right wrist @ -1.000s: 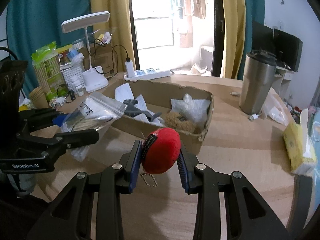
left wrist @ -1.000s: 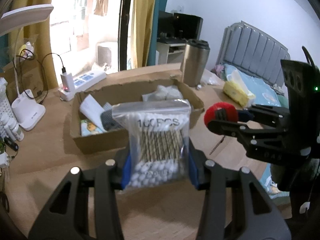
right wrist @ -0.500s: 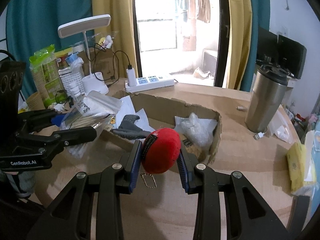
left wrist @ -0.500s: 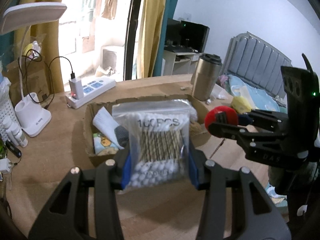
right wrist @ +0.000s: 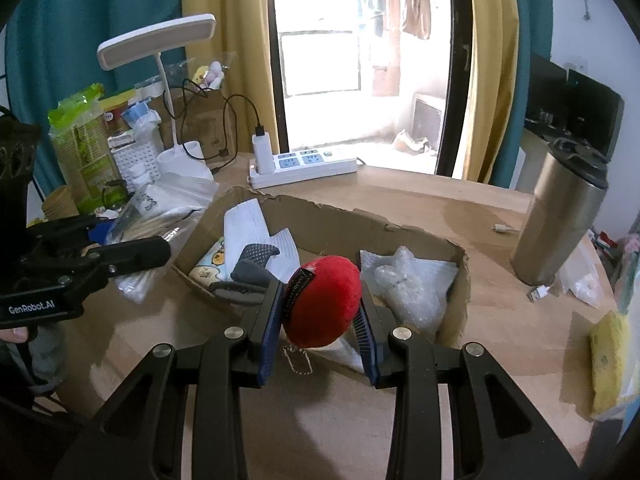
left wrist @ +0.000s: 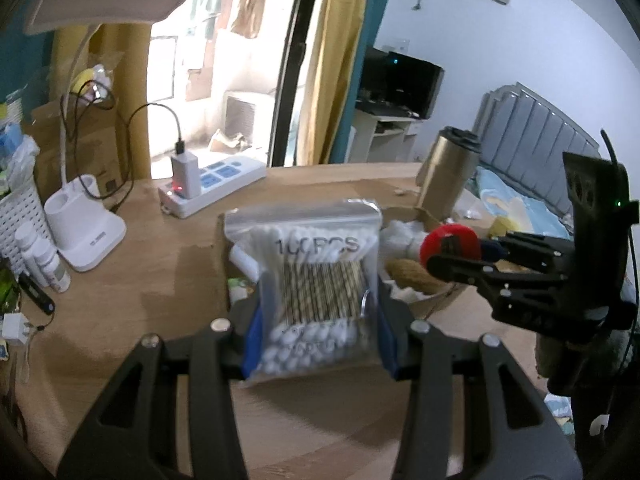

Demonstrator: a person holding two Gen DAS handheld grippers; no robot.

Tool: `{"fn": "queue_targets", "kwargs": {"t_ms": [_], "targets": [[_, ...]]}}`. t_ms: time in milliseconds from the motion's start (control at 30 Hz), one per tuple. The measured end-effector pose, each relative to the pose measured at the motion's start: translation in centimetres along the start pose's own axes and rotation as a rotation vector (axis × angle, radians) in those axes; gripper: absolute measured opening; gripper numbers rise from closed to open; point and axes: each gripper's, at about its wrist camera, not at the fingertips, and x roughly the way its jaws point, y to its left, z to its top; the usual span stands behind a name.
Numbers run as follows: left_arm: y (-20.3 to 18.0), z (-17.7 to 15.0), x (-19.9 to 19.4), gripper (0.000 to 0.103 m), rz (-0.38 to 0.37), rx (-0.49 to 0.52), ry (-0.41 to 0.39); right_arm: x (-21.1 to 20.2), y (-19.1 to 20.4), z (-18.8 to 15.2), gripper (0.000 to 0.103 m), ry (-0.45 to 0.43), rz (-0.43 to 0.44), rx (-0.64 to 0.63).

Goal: Organize soft objects
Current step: 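Lower the swab bag and red pouch into the box and open both tools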

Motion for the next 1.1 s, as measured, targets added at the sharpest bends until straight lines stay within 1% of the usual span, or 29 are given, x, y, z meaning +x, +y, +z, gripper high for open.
{"fn": "queue_targets", "kwargs": {"t_ms": [233, 367, 533, 667, 767, 800, 900, 1100], "targets": [[1.7, 0.5, 0.7, 0.047, 0.029, -0.032, -0.003, 2.6, 0.0, 1.1, 0.036, 0.023, 0.025, -0.010], [2.9, 0.8, 1.3, 0.047, 0.041, -0.047, 0.000, 3.8, 0.1, 1.9, 0.036, 0.021, 0.039, -0.007], [3.9, 1.3, 2.4, 0.047, 0.043, -0.054, 0.005, 5.0, -0.1, 2.8, 0.036, 0.025, 0.044, -0.002], [4.5, 1.6, 3.1, 0.047, 0.035, -0.061, 0.003, 5.8, -0.5, 3.3, 0.036, 0.032, 0.071, 0.025], [4.7, 1.7, 3.8, 0.047, 0.024, -0.066, 0.008, 6.4, -0.4, 3.6, 0.037, 0.034, 0.070, 0.027], [4.7, 1.7, 4.0, 0.047, 0.021, -0.066, 0.011, 6.6, -0.5, 3.7, 0.038, 0.035, 0.071, 0.028], [4.8, 1.8, 4.4, 0.047, 0.019, -0.068, 0.015, 6.9, -0.7, 3.9, 0.051, 0.034, 0.087, 0.030], [4.3, 1.9, 5.0, 0.047, 0.017, -0.063, 0.024, 6.4, -1.3, 3.6, 0.051, 0.023, 0.085, 0.034]]}}
